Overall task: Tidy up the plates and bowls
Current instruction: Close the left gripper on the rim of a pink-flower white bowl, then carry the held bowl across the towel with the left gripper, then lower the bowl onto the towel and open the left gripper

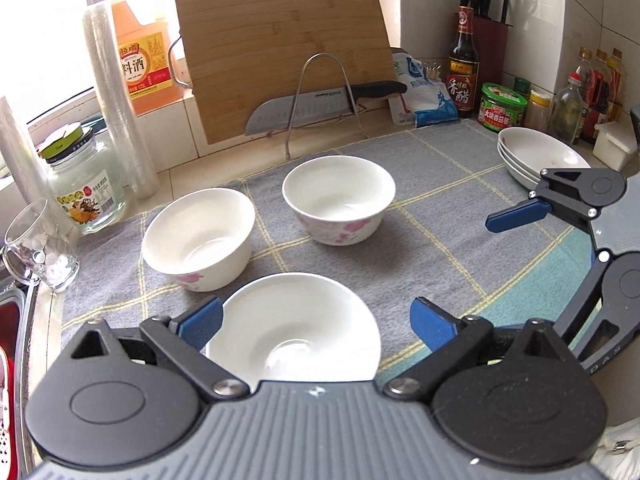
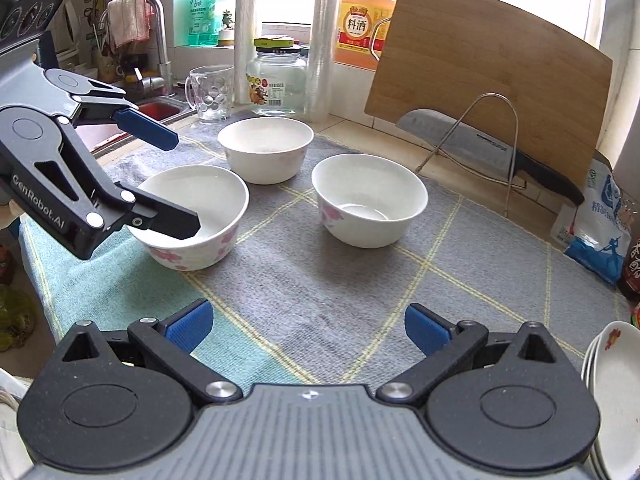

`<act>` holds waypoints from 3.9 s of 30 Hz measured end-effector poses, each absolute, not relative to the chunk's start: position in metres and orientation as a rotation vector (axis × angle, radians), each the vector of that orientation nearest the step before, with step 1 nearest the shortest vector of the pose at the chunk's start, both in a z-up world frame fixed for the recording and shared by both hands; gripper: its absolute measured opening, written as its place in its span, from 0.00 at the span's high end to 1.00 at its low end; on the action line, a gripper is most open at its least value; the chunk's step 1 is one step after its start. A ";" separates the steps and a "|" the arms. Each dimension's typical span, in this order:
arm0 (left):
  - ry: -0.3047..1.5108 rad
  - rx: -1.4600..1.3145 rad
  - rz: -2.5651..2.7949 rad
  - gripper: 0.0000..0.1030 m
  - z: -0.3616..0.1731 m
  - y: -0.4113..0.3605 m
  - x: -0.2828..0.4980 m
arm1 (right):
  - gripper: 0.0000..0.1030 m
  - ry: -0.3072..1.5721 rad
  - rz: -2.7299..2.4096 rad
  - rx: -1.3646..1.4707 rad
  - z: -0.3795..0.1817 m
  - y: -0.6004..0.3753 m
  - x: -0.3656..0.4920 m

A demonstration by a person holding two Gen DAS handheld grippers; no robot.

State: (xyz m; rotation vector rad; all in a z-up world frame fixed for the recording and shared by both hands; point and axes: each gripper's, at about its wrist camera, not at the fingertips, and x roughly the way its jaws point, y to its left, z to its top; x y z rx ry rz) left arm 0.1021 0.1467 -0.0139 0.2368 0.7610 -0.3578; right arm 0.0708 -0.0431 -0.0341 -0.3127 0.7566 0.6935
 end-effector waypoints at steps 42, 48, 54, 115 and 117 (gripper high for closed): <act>0.932 0.218 -0.483 0.47 -0.046 0.187 0.149 | 0.24 0.731 0.808 -0.328 -0.050 0.047 0.067; 0.932 0.218 -0.485 0.47 -0.043 0.185 0.147 | 0.24 0.733 0.803 -0.336 -0.047 0.045 0.066; 0.923 0.222 -0.497 0.47 -0.039 0.178 0.143 | 0.24 0.722 0.795 -0.340 -0.038 0.036 0.062; 0.839 0.221 -0.710 0.09 -0.043 0.058 0.135 | 0.00 0.799 0.590 -0.299 -0.035 -0.092 0.047; 0.819 0.224 -0.686 0.08 -0.040 0.061 0.135 | 0.00 0.793 0.587 -0.293 -0.033 -0.092 0.048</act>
